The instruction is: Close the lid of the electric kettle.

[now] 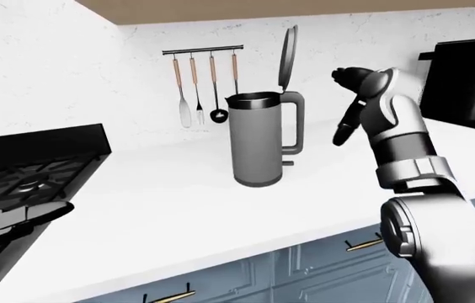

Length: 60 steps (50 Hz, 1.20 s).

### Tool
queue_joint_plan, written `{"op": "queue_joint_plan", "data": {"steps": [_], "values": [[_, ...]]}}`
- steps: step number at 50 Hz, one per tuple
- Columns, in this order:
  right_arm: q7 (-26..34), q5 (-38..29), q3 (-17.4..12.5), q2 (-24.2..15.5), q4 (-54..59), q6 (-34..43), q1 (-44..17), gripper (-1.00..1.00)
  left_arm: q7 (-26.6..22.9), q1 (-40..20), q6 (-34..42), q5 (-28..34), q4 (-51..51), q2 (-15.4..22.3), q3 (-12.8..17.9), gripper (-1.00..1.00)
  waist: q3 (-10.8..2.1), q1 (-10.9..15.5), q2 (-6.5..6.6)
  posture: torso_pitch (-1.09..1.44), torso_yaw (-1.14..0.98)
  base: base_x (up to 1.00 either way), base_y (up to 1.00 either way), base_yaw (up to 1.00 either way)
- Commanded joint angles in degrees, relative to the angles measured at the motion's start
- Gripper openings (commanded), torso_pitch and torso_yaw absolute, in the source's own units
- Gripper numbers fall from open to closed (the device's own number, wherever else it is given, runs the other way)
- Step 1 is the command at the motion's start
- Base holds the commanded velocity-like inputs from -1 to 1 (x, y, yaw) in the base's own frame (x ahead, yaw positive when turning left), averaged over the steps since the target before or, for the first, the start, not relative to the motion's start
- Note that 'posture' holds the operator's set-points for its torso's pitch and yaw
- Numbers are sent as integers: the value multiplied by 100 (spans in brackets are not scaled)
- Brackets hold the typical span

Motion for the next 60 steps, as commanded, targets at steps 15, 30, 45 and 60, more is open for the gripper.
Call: {"op": "queue_joint_plan", "data": {"steps": [15, 30, 45, 60], "values": [[-1065, 148, 171, 129, 1548, -313, -1017, 100, 3, -104, -97, 9, -177, 53, -79, 100, 2, 29, 20, -65, 0, 0, 0, 0], [-1222, 76, 354, 320, 2307, -274, -1712, 100, -16, -119, -133, 87, -150, 20, -173, 100, 6, 60, 39, -65, 0, 0, 0, 0], [-1324, 7, 384, 634, 2568, -303, -1907, 100, -3, -141, -85, 36, -168, 33, -147, 100, 12, 72, 58, -65, 0, 0, 0, 0], [-1238, -176, 441, 894, 2694, -373, -2143, 100, -3, -137, -166, 49, -102, 18, -198, 100, 19, 94, 79, -65, 0, 0, 0, 0]]}}
